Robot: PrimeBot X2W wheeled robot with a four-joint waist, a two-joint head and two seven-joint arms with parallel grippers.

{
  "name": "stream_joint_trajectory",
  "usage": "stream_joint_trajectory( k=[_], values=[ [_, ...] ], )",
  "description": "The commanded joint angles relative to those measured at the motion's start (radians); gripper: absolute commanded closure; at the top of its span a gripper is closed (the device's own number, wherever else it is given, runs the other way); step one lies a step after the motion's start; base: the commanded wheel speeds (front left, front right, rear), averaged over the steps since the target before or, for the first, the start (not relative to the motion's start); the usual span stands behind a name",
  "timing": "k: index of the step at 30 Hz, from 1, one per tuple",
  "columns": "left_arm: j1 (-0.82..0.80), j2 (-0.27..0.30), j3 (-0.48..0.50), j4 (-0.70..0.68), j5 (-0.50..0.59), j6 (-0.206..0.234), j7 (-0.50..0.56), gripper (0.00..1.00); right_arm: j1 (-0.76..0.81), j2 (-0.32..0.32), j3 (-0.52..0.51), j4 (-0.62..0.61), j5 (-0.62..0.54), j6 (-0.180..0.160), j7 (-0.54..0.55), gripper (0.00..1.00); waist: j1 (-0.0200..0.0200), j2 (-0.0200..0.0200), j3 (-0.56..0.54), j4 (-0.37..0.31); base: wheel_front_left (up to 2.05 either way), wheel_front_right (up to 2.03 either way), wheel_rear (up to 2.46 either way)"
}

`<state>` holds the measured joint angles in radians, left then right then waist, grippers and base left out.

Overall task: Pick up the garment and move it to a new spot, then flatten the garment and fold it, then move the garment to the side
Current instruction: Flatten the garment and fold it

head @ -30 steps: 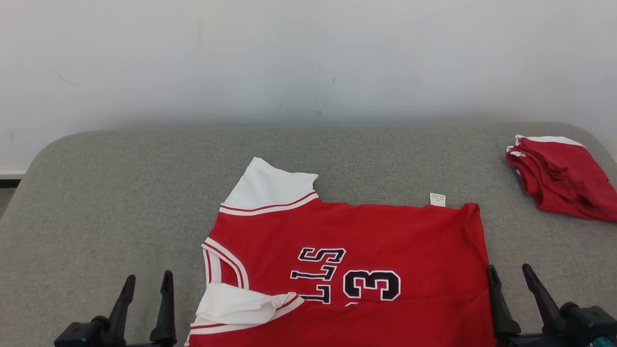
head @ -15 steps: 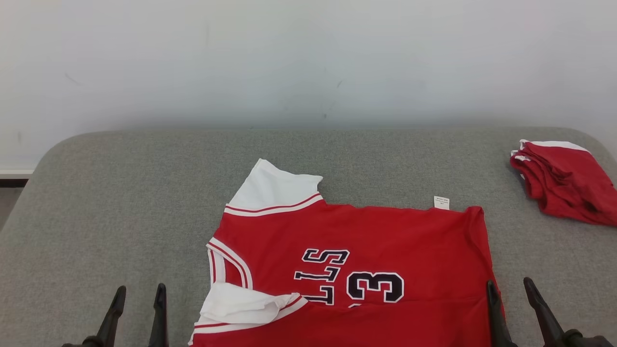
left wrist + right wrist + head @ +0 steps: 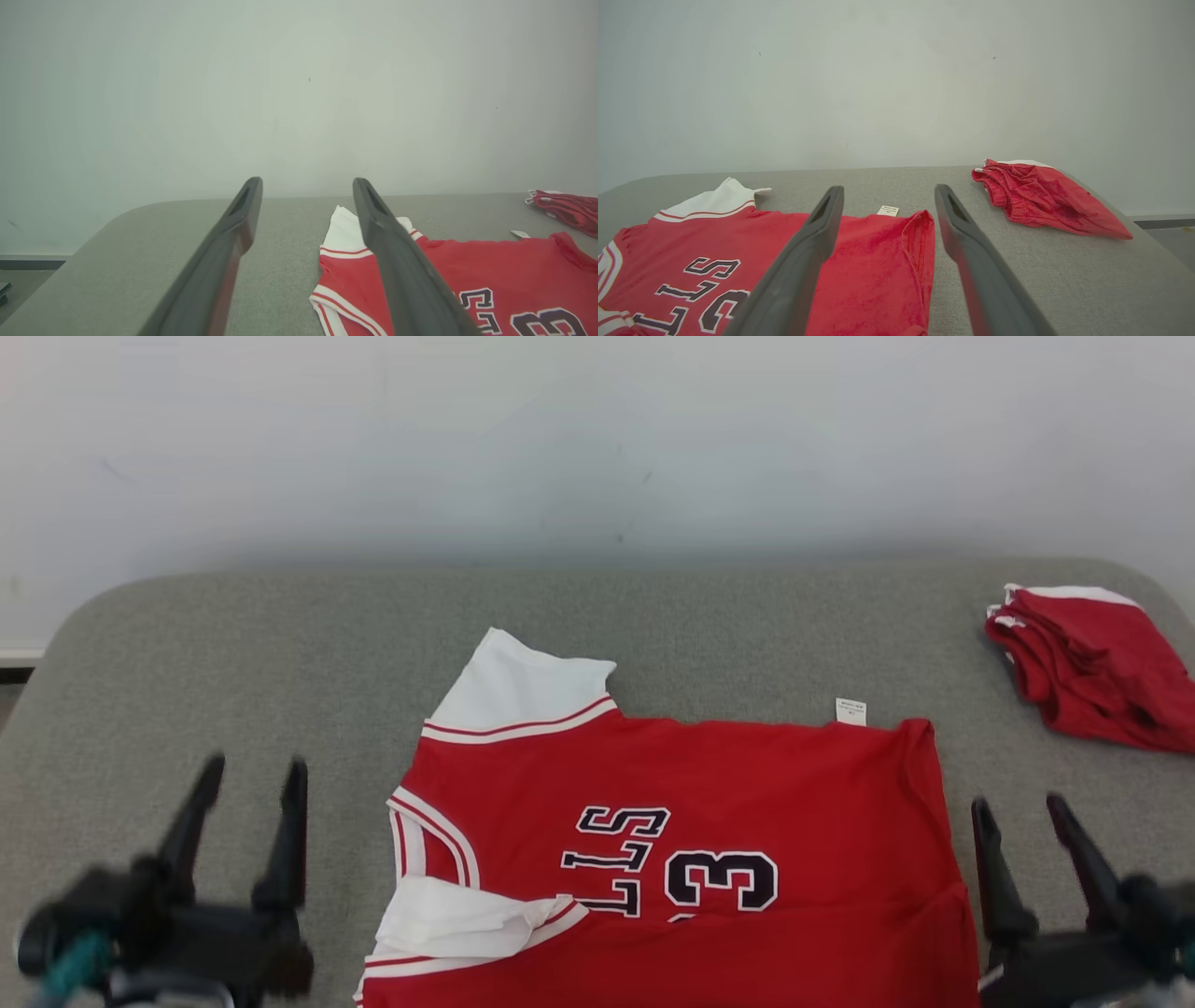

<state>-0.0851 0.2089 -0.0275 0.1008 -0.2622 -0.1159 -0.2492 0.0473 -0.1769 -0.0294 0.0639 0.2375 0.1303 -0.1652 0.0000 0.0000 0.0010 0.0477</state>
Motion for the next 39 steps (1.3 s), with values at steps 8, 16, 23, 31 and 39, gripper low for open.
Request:
stream_joint_trajectory(
  k=[8, 16, 23, 31, 39],
  values=[
    [-0.369, 0.124, -0.117, 0.084, -0.131, -0.012, 0.148, 0.00, -0.311, -0.056, 0.013, 0.108, -0.016, 0.000, 0.201, 0.00, 0.0000, 0.0000, 0.190, -0.062, 0.00, 0.00, 0.00],
    [-0.677, 0.240, -0.332, 0.283, -0.321, -0.013, 0.257, 0.00, -0.572, -0.018, 0.064, 0.336, -0.038, 0.000, 0.309, 0.00, 0.0000, 0.0000, 0.337, -0.136, 0.00, 0.00, 0.00],
    [-0.844, 0.295, -0.524, 0.484, -0.432, -0.013, 0.297, 0.00, -0.729, 0.036, 0.110, 0.529, -0.042, 0.000, 0.299, 0.00, 0.0000, 0.0000, 0.396, -0.202, 0.00, 0.00, 0.00],
    [-0.956, 0.332, -0.637, 0.660, -0.484, -0.013, 0.296, 0.00, -0.831, 0.087, 0.175, 0.667, -0.024, 0.000, 0.260, 0.00, 0.0000, 0.0000, 0.437, -0.251, 0.00, 0.00, 0.00],
    [-1.020, 0.345, -0.720, 0.746, -0.542, -0.013, 0.280, 0.00, -0.914, 0.117, 0.216, 0.778, -0.006, 0.000, 0.215, 0.00, 0.0000, 0.0000, 0.474, -0.269, 0.00, 0.00, 0.00]
  ],
)
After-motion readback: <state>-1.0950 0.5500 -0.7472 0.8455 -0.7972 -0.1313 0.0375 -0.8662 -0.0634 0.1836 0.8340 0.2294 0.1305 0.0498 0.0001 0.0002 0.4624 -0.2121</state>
